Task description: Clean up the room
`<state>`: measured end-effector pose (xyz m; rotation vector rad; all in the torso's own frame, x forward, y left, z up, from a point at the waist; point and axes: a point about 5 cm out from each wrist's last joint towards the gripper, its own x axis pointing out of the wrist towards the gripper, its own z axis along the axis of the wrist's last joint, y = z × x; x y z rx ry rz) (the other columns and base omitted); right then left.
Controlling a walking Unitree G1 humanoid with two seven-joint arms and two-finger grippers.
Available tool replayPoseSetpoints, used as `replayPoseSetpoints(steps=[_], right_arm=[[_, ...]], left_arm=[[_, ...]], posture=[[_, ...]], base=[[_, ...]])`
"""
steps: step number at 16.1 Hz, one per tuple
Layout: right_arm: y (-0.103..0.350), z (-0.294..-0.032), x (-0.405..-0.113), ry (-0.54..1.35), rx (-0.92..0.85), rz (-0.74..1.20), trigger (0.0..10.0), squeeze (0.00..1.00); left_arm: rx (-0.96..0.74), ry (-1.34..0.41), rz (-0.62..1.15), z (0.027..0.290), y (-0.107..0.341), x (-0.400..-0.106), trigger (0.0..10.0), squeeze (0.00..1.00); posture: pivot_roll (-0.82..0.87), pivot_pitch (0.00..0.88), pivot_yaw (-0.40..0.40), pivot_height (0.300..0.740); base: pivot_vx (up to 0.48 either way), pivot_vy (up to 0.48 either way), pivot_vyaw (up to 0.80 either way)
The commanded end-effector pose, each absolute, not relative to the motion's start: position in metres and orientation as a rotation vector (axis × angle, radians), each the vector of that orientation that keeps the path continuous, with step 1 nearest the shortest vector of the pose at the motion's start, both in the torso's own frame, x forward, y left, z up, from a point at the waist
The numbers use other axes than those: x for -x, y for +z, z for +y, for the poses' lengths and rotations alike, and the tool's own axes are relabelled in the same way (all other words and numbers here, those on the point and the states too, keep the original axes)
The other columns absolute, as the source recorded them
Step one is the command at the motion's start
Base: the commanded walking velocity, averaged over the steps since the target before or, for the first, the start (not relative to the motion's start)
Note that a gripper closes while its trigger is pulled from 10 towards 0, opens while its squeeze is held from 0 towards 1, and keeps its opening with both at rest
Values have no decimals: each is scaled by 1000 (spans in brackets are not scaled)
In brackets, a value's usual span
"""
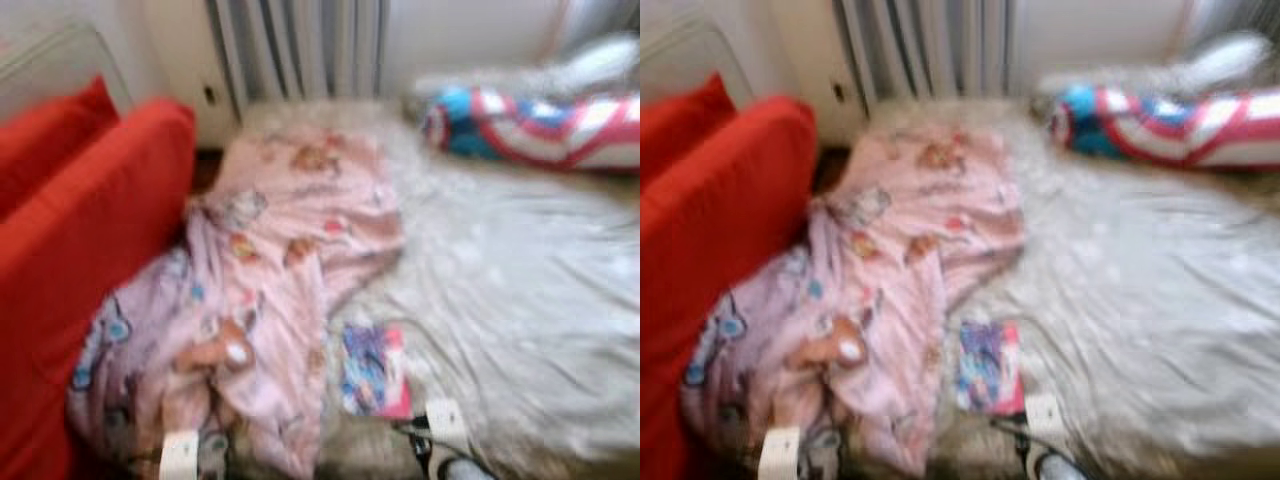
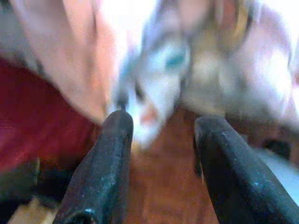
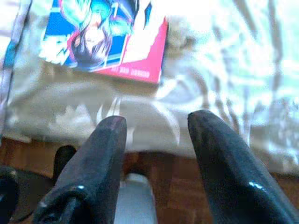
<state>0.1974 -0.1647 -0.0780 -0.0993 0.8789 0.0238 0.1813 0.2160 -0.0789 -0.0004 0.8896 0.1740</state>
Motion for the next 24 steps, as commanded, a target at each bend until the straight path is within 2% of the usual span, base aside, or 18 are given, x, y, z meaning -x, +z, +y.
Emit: replayPoseSetpoints(steps=[1, 5, 6, 9, 10, 11, 12, 16, 19, 24], right_arm=[[-79, -172, -194, -10, 75, 892, 10000, 0], [-55, -169, -231, -5, 45, 708, 10000, 0], [-38, -171, -252, -17, 37, 591, 10000, 0], [-5, -170, -281, 13, 34, 369, 10000, 0], [1, -171, -284, 9, 39, 319, 10000, 0], [6, -175, -284, -14, 32, 270, 10000, 0], [6, -175, -281, -16, 39, 252, 10000, 0], [1, -171, -274, -15, 29, 250, 10000, 0], [7, -170, -280, -32, 23, 228, 10000, 0], [12, -174, -284, -54, 36, 217, 10000, 0]], left_arm=[[14, 163, 905, 211, -83, -174, 10000, 0], [75, 166, 804, 209, -79, -178, 10000, 0], [94, 151, 755, 208, -76, -180, 10000, 0], [124, 136, 675, 207, -72, -181, 10000, 0], [118, 124, 650, 206, -70, -182, 10000, 0], [24, 32, 296, 208, -8, -258, 10000, 0], [45, 23, 215, 205, 5, -267, 10000, 0], [60, 20, 167, 203, 14, -275, 10000, 0], [76, -18, 141, 195, 22, -282, 10000, 0], [95, 3, 153, 196, 16, -273, 10000, 0]], posture=[[-68, 34, 22, 740], [-70, 33, 20, 740], [-73, 34, 20, 740], [-85, 30, 18, 740], [-84, 30, 15, 740], [-80, 29, 10, 740], [-80, 33, 9, 740], [-80, 48, 6, 740], [-80, 52, 13, 740], [-79, 75, 18, 740]], base=[[0, 0, 0], [0, 0, 0], [0, 0, 0], [0, 0, 0], [0, 0, 0], [0, 0, 0], [0, 0, 0], [0, 0, 0], [0, 0, 0], [0, 0, 0]])
